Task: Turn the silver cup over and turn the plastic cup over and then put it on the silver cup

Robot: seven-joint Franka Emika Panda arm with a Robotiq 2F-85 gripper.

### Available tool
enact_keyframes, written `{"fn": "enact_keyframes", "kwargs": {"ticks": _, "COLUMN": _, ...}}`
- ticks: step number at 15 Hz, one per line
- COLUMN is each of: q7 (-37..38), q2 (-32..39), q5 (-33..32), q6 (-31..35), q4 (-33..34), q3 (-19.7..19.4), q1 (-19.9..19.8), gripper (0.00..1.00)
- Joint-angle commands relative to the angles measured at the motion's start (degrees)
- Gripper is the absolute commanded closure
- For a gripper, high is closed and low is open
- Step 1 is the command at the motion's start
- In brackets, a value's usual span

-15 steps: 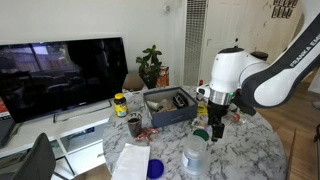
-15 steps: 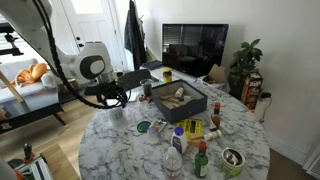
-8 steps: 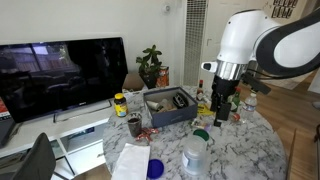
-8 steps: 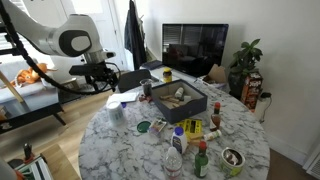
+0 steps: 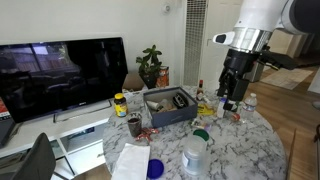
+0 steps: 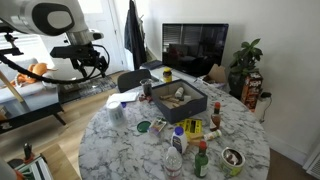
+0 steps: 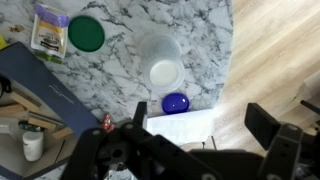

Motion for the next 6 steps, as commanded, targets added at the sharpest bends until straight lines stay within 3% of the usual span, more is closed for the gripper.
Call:
{"fn": "enact_keyframes", "kwargs": {"ticks": 1, "q7": 0.2, "q2": -1.3, "q5": -0.3, "q6": -0.8, "q4": 0.0, "q3": -0.4, "q1": 0.5, "gripper": 0.0}}
{"fn": "enact_keyframes", "kwargs": {"ticks": 6, "q7": 0.2, "q2": -1.6, "q5": -0.3, "q6": -0.9, "q4": 0.2, "q3": -0.5, "q1": 0.5, "gripper": 0.0}}
